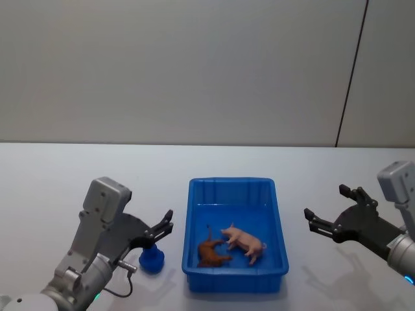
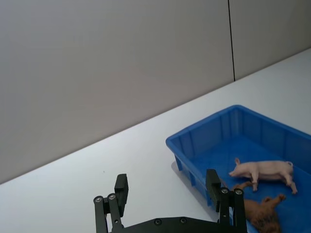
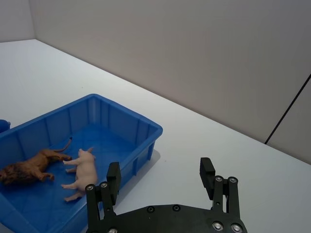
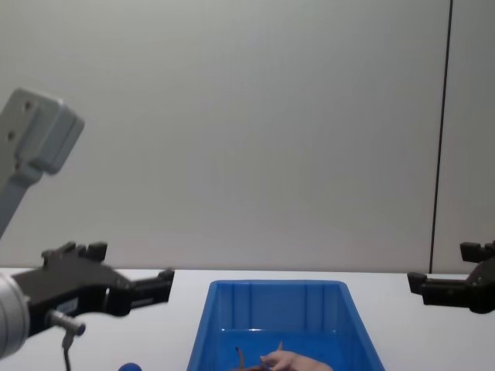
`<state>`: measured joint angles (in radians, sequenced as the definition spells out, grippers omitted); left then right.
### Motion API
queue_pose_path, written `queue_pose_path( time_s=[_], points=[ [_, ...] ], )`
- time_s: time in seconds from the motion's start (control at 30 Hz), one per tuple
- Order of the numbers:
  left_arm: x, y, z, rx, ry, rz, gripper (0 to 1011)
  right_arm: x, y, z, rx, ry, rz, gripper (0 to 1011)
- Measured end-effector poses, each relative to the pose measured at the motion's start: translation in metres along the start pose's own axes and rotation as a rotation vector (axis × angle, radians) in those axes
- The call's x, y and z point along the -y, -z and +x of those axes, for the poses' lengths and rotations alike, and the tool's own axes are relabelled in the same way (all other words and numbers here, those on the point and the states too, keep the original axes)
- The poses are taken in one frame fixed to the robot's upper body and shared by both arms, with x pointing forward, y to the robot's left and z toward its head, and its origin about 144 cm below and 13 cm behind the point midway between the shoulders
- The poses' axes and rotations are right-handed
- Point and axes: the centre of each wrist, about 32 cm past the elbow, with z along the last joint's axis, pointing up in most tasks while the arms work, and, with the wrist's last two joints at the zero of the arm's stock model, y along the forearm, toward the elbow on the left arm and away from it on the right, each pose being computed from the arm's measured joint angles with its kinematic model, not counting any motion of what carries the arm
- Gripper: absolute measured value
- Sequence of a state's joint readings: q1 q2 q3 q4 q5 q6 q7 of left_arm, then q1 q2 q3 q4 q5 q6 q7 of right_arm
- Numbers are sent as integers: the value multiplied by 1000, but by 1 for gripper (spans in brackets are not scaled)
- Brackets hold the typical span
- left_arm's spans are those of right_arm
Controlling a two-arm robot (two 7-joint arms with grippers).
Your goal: Pick up the two dolls from the table and place them into the box.
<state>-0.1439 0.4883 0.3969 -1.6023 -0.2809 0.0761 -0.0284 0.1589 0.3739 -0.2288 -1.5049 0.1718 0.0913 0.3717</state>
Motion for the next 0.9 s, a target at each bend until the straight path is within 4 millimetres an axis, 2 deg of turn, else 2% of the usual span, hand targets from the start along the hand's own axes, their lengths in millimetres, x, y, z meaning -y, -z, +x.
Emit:
queue_pose_path(
  time_s=[0.7, 0.9],
  points=[
    [8, 46, 21, -16, 62, 143, 1001, 1, 0, 0, 1, 1, -1, 1001],
    [10, 52, 25, -11, 80, 169, 1001, 1, 0, 0, 1, 1, -1, 1001]
  ],
)
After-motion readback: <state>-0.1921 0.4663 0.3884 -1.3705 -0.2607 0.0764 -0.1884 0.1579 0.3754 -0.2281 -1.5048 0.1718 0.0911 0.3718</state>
